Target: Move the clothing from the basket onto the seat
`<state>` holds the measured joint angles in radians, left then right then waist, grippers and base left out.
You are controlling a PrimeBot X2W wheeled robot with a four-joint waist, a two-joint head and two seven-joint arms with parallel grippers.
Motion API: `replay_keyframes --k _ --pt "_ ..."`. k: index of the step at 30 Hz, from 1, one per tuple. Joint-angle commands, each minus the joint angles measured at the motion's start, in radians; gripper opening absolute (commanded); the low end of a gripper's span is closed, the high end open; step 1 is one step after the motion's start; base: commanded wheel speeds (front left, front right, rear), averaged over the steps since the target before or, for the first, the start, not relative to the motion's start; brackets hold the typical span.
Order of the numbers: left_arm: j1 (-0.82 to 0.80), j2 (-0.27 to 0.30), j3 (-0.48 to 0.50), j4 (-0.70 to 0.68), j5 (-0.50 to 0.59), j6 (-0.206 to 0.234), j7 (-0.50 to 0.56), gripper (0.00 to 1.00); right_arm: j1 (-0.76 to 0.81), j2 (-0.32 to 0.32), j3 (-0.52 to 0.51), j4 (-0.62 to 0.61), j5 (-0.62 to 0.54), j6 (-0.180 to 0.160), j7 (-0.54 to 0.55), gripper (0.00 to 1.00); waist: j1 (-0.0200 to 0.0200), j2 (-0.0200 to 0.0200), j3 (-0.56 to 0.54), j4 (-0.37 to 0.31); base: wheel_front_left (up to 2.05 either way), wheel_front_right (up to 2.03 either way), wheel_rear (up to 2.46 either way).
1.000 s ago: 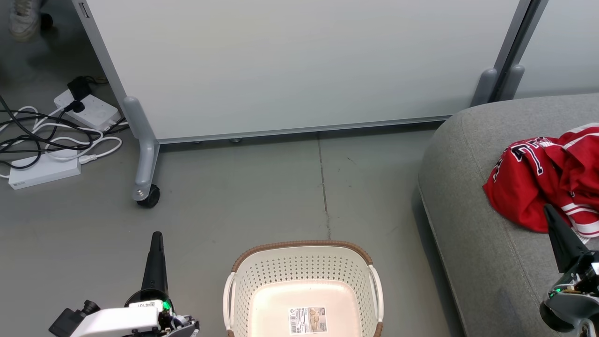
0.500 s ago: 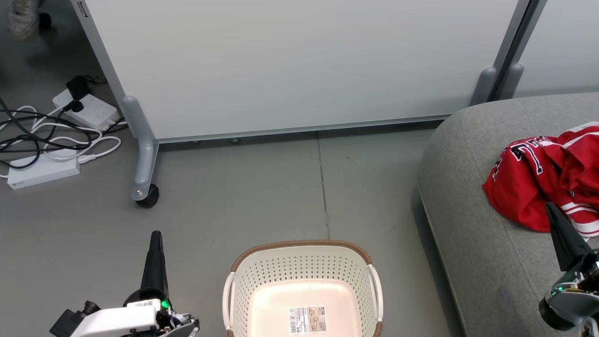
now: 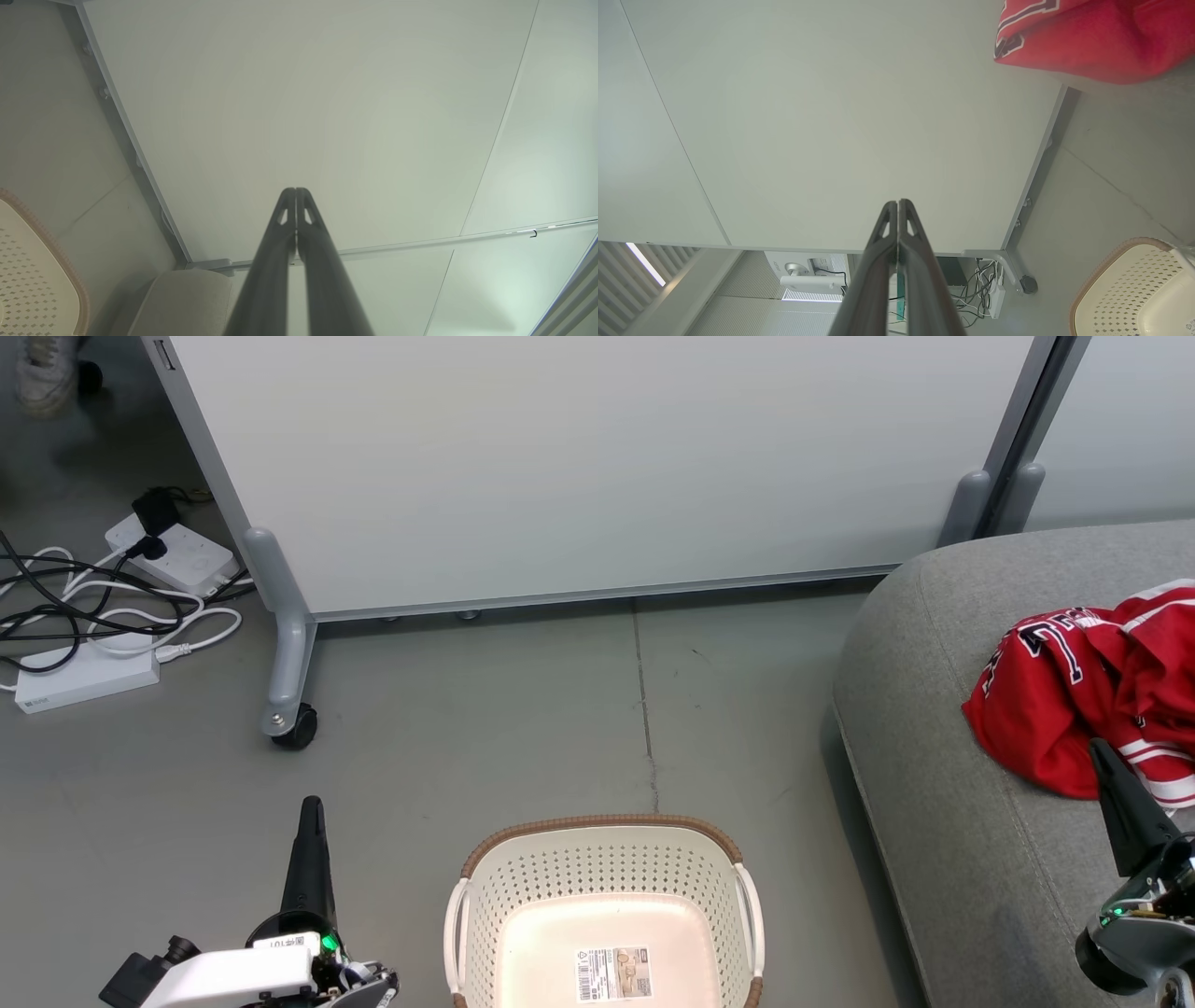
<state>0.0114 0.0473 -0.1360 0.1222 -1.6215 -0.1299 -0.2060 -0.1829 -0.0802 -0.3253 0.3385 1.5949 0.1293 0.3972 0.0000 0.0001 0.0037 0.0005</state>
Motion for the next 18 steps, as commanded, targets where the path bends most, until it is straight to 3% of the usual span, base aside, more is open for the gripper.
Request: replay_keyframes --k 1,18 --pt "-0.017 0.003 0.004 -0.002 -0.003 -0.005 0.001 0.00 -0.010 -0.004 -0.005 0.001 -0.001 0.002 0.006 0.00 0.0000 -0.0001 0.000 0.000 0.00 0.00 0.00" --pt "-0.017 0.003 0.004 -0.002 -0.003 -0.005 0.001 0.00 -0.010 -0.001 -0.009 0.001 -0.006 0.003 0.009 0.00 0.0000 -0.0001 0.000 0.000 0.00 0.00 0.00"
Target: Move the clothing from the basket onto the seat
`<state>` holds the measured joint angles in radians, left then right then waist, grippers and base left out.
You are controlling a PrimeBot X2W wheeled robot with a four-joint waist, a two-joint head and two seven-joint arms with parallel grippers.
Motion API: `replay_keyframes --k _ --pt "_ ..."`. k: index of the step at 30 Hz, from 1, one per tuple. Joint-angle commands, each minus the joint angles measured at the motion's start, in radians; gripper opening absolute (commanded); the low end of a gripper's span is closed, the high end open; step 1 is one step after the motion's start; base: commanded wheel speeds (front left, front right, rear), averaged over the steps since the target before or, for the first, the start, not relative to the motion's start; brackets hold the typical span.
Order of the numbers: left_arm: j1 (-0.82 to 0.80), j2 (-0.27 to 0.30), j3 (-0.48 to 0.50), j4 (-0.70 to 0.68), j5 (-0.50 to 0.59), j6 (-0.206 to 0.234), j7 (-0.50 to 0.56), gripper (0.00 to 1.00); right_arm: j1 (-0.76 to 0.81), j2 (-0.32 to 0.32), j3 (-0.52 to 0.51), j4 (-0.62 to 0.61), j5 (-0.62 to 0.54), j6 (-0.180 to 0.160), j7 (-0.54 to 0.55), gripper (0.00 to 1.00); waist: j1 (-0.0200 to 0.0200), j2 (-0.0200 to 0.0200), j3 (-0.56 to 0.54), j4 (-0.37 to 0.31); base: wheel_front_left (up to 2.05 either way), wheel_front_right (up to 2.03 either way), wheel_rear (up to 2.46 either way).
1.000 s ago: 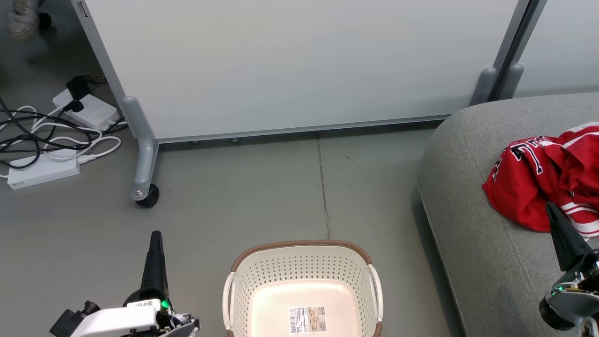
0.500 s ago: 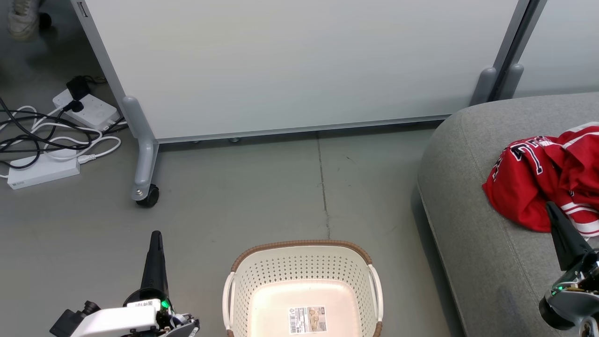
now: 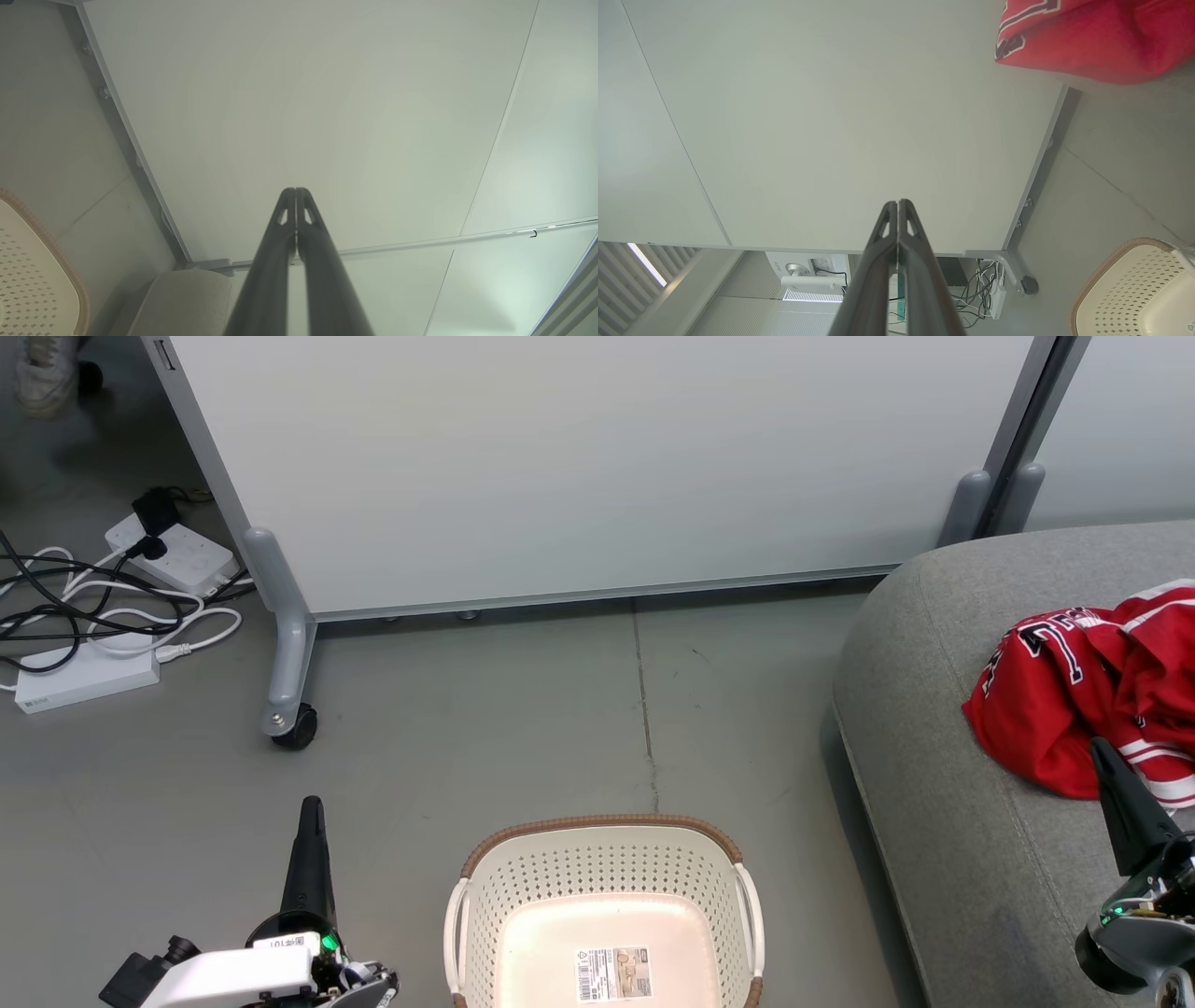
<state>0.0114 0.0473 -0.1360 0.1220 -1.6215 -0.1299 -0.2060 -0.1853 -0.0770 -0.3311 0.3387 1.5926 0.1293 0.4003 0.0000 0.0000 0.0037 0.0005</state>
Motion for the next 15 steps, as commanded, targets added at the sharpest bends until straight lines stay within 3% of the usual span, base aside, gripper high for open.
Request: replay_keyframes --k 1,15 --pt "-0.017 0.003 0.004 -0.002 -0.003 -0.005 0.001 0.00 -0.008 -0.004 -0.003 0.001 -0.004 0.003 0.006 0.00 0.0000 0.0000 0.000 0.000 0.00 0.00 0.00" --pt "-0.017 0.003 0.004 -0.002 -0.003 -0.005 0.000 0.00 -0.009 -0.002 -0.006 0.001 -0.008 0.003 0.007 0.00 0.0000 0.0000 0.000 0.000 0.00 0.00 0.00"
